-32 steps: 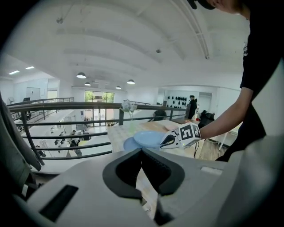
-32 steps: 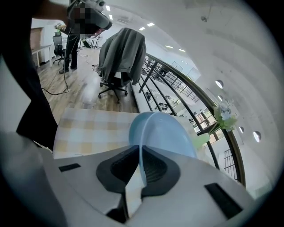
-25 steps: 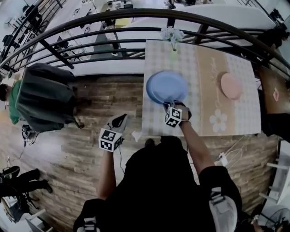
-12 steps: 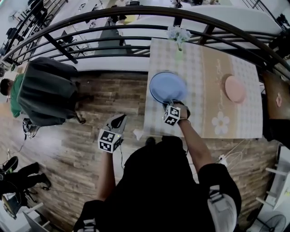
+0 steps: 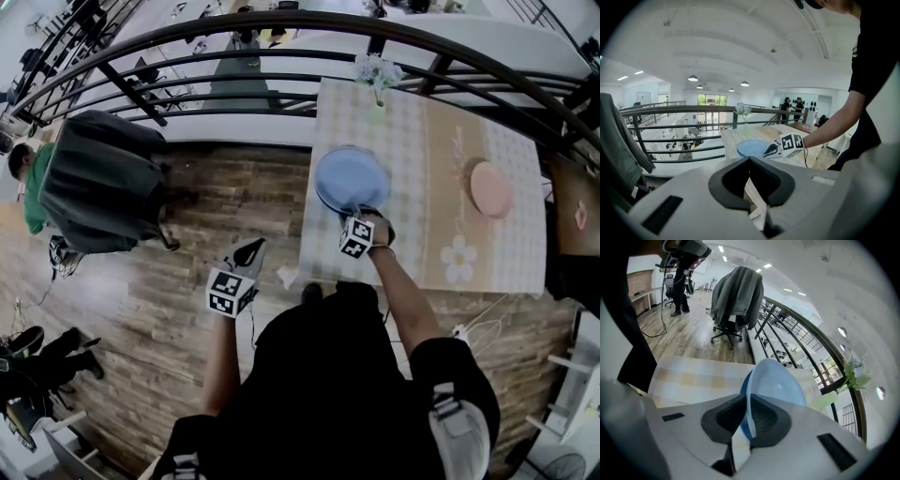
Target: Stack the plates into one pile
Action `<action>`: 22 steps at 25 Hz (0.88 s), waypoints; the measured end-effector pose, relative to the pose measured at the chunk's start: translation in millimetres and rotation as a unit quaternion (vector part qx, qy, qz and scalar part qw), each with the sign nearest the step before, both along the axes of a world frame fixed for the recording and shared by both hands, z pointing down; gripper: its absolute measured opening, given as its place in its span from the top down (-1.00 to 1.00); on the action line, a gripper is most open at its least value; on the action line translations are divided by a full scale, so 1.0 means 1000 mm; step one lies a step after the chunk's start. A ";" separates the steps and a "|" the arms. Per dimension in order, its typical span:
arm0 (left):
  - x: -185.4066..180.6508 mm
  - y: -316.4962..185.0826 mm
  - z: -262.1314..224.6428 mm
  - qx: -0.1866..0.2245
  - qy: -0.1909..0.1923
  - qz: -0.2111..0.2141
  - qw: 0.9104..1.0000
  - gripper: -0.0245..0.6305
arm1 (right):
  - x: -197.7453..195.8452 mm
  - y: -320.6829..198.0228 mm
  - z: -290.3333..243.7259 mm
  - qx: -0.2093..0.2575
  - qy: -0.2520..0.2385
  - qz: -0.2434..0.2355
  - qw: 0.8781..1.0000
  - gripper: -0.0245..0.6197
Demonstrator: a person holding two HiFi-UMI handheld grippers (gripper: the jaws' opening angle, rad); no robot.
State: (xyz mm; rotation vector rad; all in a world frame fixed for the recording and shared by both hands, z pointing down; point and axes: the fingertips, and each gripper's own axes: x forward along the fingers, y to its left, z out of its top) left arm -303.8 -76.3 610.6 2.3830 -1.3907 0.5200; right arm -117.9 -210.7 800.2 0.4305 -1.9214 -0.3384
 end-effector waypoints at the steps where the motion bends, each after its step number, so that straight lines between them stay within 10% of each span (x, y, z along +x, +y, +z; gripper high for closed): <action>1: 0.000 0.001 0.001 -0.001 -0.001 0.000 1.000 0.92 | 0.000 -0.001 0.000 0.003 0.001 -0.001 1.000 0.82; 9: 0.004 0.000 -0.003 -0.002 -0.005 0.007 1.000 0.92 | 0.001 0.003 0.008 -0.029 0.003 0.010 1.000 0.54; 22: 0.019 -0.006 -0.010 0.004 -0.001 0.030 1.000 0.92 | 0.013 0.009 -0.007 -0.035 -0.021 0.036 0.999 0.74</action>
